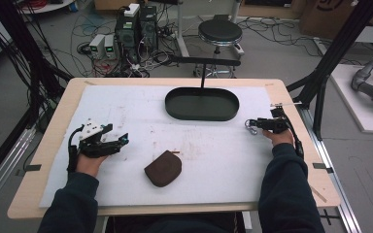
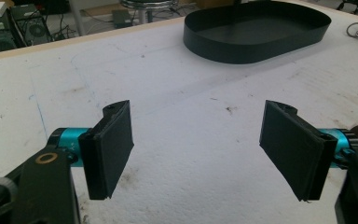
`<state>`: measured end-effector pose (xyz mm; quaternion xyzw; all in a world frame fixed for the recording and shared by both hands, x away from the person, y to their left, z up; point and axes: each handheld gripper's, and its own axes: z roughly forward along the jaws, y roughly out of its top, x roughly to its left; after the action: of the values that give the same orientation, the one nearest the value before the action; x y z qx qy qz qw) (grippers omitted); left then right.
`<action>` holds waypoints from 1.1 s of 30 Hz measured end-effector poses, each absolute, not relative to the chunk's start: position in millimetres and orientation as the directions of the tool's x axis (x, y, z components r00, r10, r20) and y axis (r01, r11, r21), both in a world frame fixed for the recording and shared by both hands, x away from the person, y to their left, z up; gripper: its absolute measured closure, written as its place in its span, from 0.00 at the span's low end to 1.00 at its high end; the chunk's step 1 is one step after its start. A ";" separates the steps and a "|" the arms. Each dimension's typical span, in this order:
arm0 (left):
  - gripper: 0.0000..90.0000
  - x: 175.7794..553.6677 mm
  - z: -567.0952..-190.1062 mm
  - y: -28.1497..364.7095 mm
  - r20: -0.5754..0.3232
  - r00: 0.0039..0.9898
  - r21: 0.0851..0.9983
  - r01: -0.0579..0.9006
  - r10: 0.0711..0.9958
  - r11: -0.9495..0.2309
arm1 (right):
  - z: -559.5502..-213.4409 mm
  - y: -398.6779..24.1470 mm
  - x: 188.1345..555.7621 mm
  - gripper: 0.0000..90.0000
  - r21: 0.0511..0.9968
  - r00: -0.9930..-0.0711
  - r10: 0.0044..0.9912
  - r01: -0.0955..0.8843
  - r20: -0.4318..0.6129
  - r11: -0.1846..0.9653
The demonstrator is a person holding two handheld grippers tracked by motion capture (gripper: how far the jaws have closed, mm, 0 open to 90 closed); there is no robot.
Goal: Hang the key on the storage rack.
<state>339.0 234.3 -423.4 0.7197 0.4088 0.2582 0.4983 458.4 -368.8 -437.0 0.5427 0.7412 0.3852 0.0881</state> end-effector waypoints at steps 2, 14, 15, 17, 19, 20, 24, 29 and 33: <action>0.28 338.9 -423.3 234.3 -0.035 0.532 0.928 0.331 0.846 -0.170 | -438.8 -367.2 458.7 0.66 0.673 -0.405 0.864 0.731 0.298 0.111; 0.28 339.0 -423.5 234.2 -0.036 0.531 0.927 0.334 0.847 -0.170 | -436.6 -356.6 459.6 0.98 0.681 -0.441 0.858 0.715 0.265 0.158; 0.29 339.0 -423.5 234.2 -0.036 0.531 0.927 0.334 0.847 -0.170 | -436.4 -356.5 459.2 0.98 0.680 -0.444 0.861 0.713 0.249 0.171; 0.29 339.0 -423.5 234.2 -0.036 0.530 0.927 0.334 0.847 -0.170 | -435.3 -355.3 458.5 0.99 0.680 -0.451 0.859 0.711 0.243 0.181; 0.29 339.1 -423.6 234.0 -0.038 0.529 0.928 0.334 0.847 -0.167 | -434.3 -353.1 458.2 1.00 0.685 -0.460 0.858 0.702 0.229 0.194; 0.29 339.0 -423.5 234.0 -0.038 0.529 0.927 0.334 0.848 -0.167 | -433.6 -351.6 457.9 1.00 0.685 -0.467 0.857 0.698 0.218 0.207; 0.29 339.2 -423.8 233.9 -0.040 0.528 0.927 0.336 0.849 -0.165 | -424.3 -348.1 455.0 1.00 0.720 -0.486 0.855 0.658 0.182 0.221; 0.29 339.5 -423.9 233.6 -0.036 0.530 0.926 0.336 0.847 -0.171 | -401.7 -346.5 453.7 1.00 0.781 -0.525 0.828 0.594 0.197 0.192; 0.29 339.7 -424.0 232.2 -0.037 0.535 0.927 0.335 0.844 -0.171 | -380.8 -341.2 457.7 1.00 0.820 -0.562 0.801 0.545 0.205 0.173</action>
<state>339.7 232.2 -424.0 0.7211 0.4088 0.2560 0.4973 457.7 -341.2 -380.8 0.4470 0.7532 0.4624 0.1384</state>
